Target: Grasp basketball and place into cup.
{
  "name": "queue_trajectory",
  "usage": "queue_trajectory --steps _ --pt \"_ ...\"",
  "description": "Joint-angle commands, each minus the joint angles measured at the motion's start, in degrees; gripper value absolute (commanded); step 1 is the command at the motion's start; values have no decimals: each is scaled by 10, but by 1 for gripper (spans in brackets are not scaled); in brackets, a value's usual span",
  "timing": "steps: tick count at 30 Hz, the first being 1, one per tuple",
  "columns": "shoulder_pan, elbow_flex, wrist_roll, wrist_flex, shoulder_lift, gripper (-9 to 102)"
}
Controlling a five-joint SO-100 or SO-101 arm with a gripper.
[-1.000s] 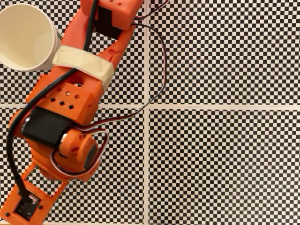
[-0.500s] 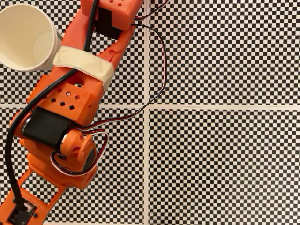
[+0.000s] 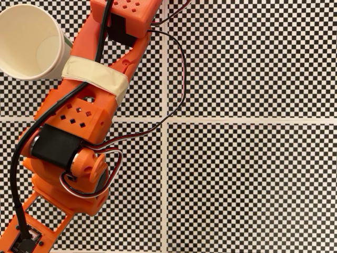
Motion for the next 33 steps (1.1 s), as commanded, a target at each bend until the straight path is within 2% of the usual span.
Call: queue_trajectory --steps 1,33 --pt "4 -136 -8 -12 4 61" --pt "13 -140 -19 -84 -51 61"
